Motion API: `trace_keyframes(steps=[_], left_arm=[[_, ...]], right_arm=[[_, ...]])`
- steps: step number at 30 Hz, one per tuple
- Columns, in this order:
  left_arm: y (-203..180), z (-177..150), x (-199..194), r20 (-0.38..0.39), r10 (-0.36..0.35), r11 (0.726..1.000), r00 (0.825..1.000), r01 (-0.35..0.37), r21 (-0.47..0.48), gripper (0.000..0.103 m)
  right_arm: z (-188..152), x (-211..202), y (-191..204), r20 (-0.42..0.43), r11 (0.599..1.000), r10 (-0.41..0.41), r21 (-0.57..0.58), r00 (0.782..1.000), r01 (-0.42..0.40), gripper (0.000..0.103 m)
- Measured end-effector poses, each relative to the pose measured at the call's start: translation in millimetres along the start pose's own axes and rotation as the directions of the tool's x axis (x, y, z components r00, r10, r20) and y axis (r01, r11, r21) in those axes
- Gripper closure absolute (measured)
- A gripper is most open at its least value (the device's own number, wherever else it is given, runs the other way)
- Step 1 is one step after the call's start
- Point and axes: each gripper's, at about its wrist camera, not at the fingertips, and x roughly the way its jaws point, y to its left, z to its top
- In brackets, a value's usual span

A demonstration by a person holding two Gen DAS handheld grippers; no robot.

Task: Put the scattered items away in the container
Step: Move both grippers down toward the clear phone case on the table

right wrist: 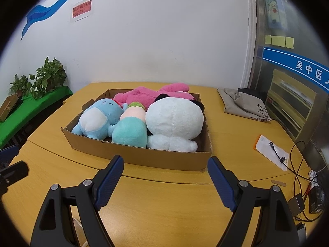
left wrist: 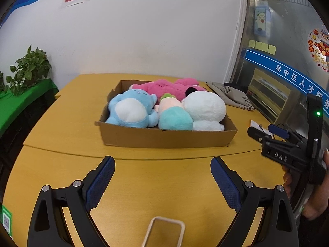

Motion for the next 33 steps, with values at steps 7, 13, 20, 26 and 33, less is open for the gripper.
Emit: trace_keyframes(steps=[7, 13, 20, 26, 33], left_arm=[[47, -54, -33, -0.126, 0.101, 0.990, 0.987, -0.112, -0.082, 0.007], [66, -119, -25, -0.323, 0.073, 0.976, 0.944, -0.134, -0.172, 0.008], [55, -160, 12, -0.502, -0.064, 0.972, 0.863, -0.059, -0.226, 0.051], [42, -176, 35, -0.570, -0.074, 0.977, 0.819, -0.054, -0.205, 0.090], [29, -154, 68, -0.564, -0.092, 0.987, 0.821, -0.002, -0.163, 0.091]], right_arm=[[-21, 6, 12, -0.079, 0.979, 0.180, -0.086, 0.980, -0.187, 0.019], [-74, 35, 90, -0.320, 0.825, 0.405, -0.276, 0.856, -0.493, 0.024], [-121, 62, 142, -0.491, 0.714, 0.402, -0.361, 0.773, -0.600, 0.062], [-135, 73, 128, -0.526, 0.734, 0.381, -0.328, 0.760, -0.595, 0.093], [-145, 63, 96, -0.485, 0.841, 0.298, -0.274, 0.822, -0.467, 0.096]])
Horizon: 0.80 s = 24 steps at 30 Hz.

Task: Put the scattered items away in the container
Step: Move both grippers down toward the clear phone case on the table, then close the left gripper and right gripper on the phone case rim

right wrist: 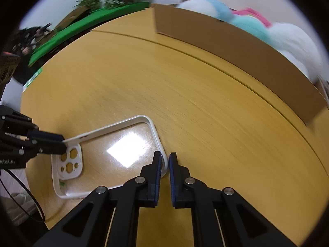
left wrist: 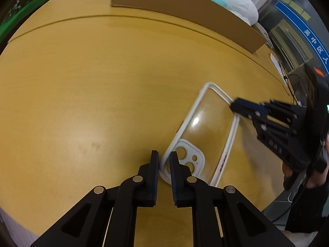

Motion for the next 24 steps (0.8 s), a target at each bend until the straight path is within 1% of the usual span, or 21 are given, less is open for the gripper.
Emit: trace_keyframes(steps=[2, 3, 5, 6, 7, 8, 9, 10, 11, 13, 15, 17, 20, 21, 22, 24], left_arm=[[-10, 15, 3, 0.014, -0.003, 1.000, 1.000, 0.002, 0.030, 0.088], [-15, 24, 2, 0.028, -0.002, 0.999, 1.000, 0.001, 0.042, 0.088], [-23, 43, -1, 0.078, 0.043, 0.998, 0.996, -0.047, 0.050, 0.086], [-24, 46, -2, 0.086, 0.050, 0.997, 0.995, -0.055, 0.053, 0.086], [-25, 49, -3, 0.088, 0.039, 0.998, 0.995, -0.044, 0.054, 0.083], [-24, 50, -3, 0.083, 0.023, 0.998, 0.996, -0.027, 0.055, 0.083], [-24, 50, -1, 0.071, 0.016, 0.998, 0.997, -0.020, 0.059, 0.083], [-24, 47, 1, 0.060, 0.025, 0.997, 0.998, -0.029, 0.065, 0.083], [-24, 46, 3, 0.050, 0.034, 0.997, 0.998, -0.037, 0.071, 0.083], [-28, 46, 13, 0.025, 0.034, 0.996, 0.999, -0.036, 0.087, 0.083], [-30, 51, 16, 0.033, 0.014, 0.994, 0.999, -0.017, 0.104, 0.083], [-29, 56, 20, 0.035, 0.010, 0.994, 0.999, -0.014, 0.107, 0.083], [-28, 62, 22, 0.028, -0.012, 0.992, 1.000, 0.009, 0.128, 0.083], [-28, 61, 22, 0.026, -0.011, 0.989, 1.000, 0.007, 0.146, 0.084], [-30, 60, 21, 0.024, -0.005, 0.986, 1.000, 0.001, 0.165, 0.088], [-33, 59, 21, 0.024, 0.016, 0.982, 1.000, -0.020, 0.189, 0.089]], right_arm=[[-13, -7, -13, 0.012, 0.994, -0.045, 0.102, 0.999, 0.043, 0.096], [-18, -10, -18, 0.015, 0.987, -0.071, 0.144, 0.997, 0.068, 0.096], [-29, -16, -24, 0.006, 0.965, -0.144, 0.221, 0.990, 0.139, 0.096], [-35, -18, -22, -0.006, 0.955, -0.172, 0.245, 0.985, 0.168, 0.094], [-41, -22, -21, -0.013, 0.949, -0.179, 0.262, 0.984, 0.176, 0.092], [-44, -24, -19, -0.017, 0.952, -0.169, 0.255, 0.985, 0.168, 0.085], [-46, -26, -15, -0.023, 0.959, -0.146, 0.241, 0.989, 0.147, 0.072], [-48, -29, -14, -0.021, 0.966, -0.110, 0.234, 0.994, 0.112, 0.069], [-49, -32, -15, -0.011, 0.966, -0.091, 0.241, 0.996, 0.091, 0.066], [-46, -37, -22, 0.001, 0.958, -0.111, 0.267, 0.994, 0.106, 0.066], [-40, -36, -30, 0.008, 0.947, -0.124, 0.298, 0.992, 0.116, 0.065], [-36, -28, -33, -0.004, 0.945, -0.110, 0.311, 0.994, 0.106, 0.065], [-35, -20, -26, -0.020, 0.955, -0.086, 0.283, 0.996, 0.088, 0.065], [-34, -19, -24, -0.012, 0.956, -0.101, 0.275, 0.995, 0.100, 0.072], [-32, -17, -23, -0.006, 0.956, -0.121, 0.268, 0.993, 0.118, 0.077], [-30, -15, -26, -0.003, 0.952, -0.132, 0.279, 0.991, 0.128, 0.089]])
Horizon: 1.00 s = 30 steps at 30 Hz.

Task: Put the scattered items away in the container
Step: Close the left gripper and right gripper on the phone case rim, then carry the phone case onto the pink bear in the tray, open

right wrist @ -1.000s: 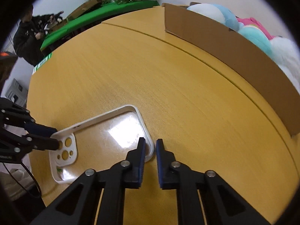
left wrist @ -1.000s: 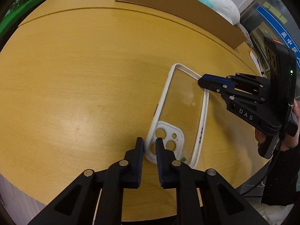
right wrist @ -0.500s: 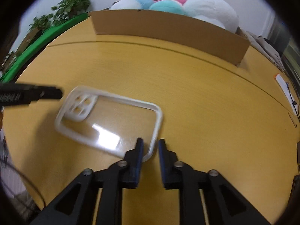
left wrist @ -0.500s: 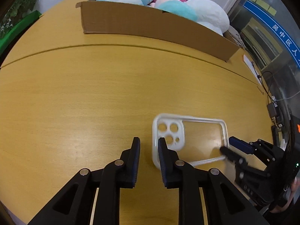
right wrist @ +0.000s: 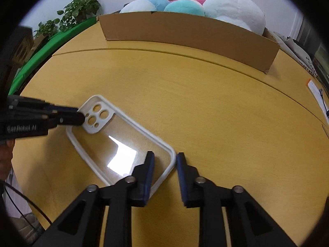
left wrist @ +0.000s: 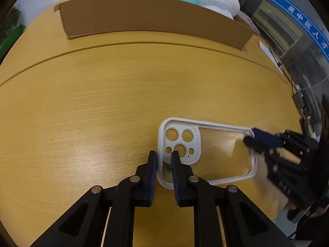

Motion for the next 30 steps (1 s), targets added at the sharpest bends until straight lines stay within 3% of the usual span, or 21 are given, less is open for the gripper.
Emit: trace_keyframes(steps=[4, 9, 14, 17, 20, 22, 25, 30], left_arm=[[2, 8, -2, 0.003, -0.036, 0.999, 0.999, 0.036, -0.026, 0.095], [-9, 43, -37, 0.123, -0.034, 0.999, 0.992, 0.031, 0.023, 0.097], [-17, 120, -78, 0.263, -0.017, 0.997, 0.965, -0.005, 0.082, 0.096], [-10, 178, -101, 0.352, -0.008, 0.993, 0.936, -0.033, 0.111, 0.096], [-11, 234, -107, 0.405, -0.013, 0.991, 0.914, -0.042, 0.128, 0.095], [-8, 275, -104, 0.434, -0.010, 0.989, 0.901, -0.056, 0.139, 0.094], [5, 327, -87, 0.433, -0.015, 0.991, 0.901, -0.044, 0.125, 0.094], [34, 384, -40, 0.376, -0.011, 0.997, 0.926, -0.021, 0.080, 0.095]], right_arm=[[7, 4, -12, 0.023, 0.999, -0.013, 0.038, 1.000, 0.012, 0.095], [37, -5, -25, 0.104, 0.998, -0.049, 0.055, 0.993, 0.043, 0.097], [121, -34, -49, 0.279, 0.995, -0.094, 0.040, 0.956, 0.086, 0.096], [182, -49, -61, 0.381, 0.992, -0.125, 0.017, 0.916, 0.128, 0.096], [244, -54, -77, 0.448, 0.986, -0.152, 0.012, 0.881, 0.164, 0.096], [285, -48, -95, 0.464, 0.986, -0.156, 0.017, 0.872, 0.168, 0.096], [337, -26, -114, 0.458, 0.984, -0.166, 0.027, 0.874, 0.173, 0.096], [388, 38, -133, 0.355, 0.989, -0.149, 0.029, 0.923, 0.148, 0.096]])
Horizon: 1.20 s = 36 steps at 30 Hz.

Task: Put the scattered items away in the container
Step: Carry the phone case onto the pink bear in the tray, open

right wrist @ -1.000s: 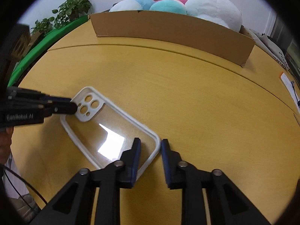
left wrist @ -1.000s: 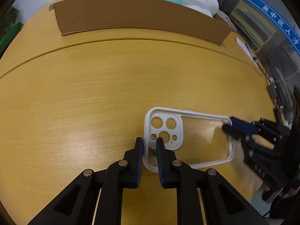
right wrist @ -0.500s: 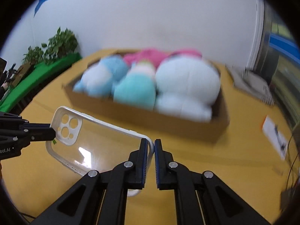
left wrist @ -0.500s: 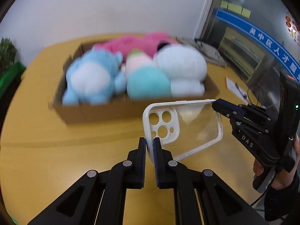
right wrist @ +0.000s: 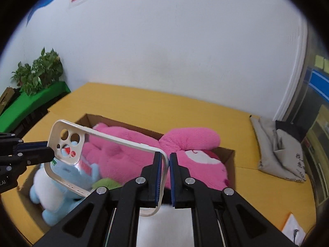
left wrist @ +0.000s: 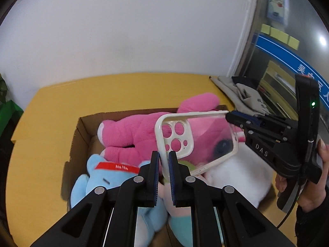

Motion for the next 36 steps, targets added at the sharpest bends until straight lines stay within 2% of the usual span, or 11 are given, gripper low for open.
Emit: trace_keyframes(steps=[5, 10, 11, 12, 14, 16, 20, 23, 27, 31, 36], left_arm=[[15, 2, 63, -0.106, 0.026, 0.999, 0.994, -0.029, -0.023, 0.095], [23, -12, 72, -0.121, 0.047, 0.998, 0.992, -0.053, -0.043, 0.093], [22, -15, 67, -0.116, 0.052, 0.997, 0.992, -0.058, -0.050, 0.088], [20, -17, 59, -0.105, 0.067, 0.996, 0.992, -0.073, -0.055, 0.083], [18, -21, 34, -0.059, 0.114, 0.992, 0.992, -0.117, -0.053, 0.050], [13, -30, 0, 0.008, 0.181, 0.983, 0.983, -0.181, -0.042, 0.035], [0, -61, -54, 0.065, 0.208, 0.978, 0.976, -0.207, -0.013, 0.023], [-18, -94, -84, 0.085, 0.235, 0.972, 0.968, -0.237, 0.010, 0.021], [-46, -143, -118, 0.134, 0.316, 0.947, 0.939, -0.321, 0.018, 0.021], [-54, -173, -142, 0.129, 0.243, 0.970, 0.961, -0.239, -0.052, 0.021], [-63, -195, -157, 0.125, 0.222, 0.972, 0.967, -0.210, -0.107, 0.020]], right_arm=[[-9, 75, -4, -0.154, 0.999, -0.012, 0.037, 0.988, 0.017, 0.097], [-10, 74, -6, -0.189, 0.999, -0.012, 0.036, 0.982, 0.019, 0.094], [-10, 71, -6, -0.189, 0.999, -0.028, 0.031, 0.982, 0.034, 0.078], [-9, 67, -5, -0.185, 0.998, -0.046, 0.027, 0.982, 0.052, 0.052], [-10, 46, -7, -0.144, 0.997, -0.065, 0.038, 0.987, 0.071, 0.030], [-15, 18, -9, -0.100, 0.997, -0.044, 0.060, 0.994, 0.050, 0.030], [-42, -44, 0, -0.023, 0.997, 0.009, 0.072, 1.000, -0.007, 0.024], [-71, -87, 17, 0.017, 0.998, -0.009, 0.065, 1.000, 0.008, 0.024], [-107, -127, 32, 0.029, 0.992, -0.012, 0.125, 1.000, 0.008, 0.024], [-135, -162, 49, 0.029, 0.994, -0.039, 0.107, 0.999, 0.036, 0.024], [-152, -192, 54, 0.032, 0.993, -0.068, 0.102, 0.997, 0.065, 0.024]])
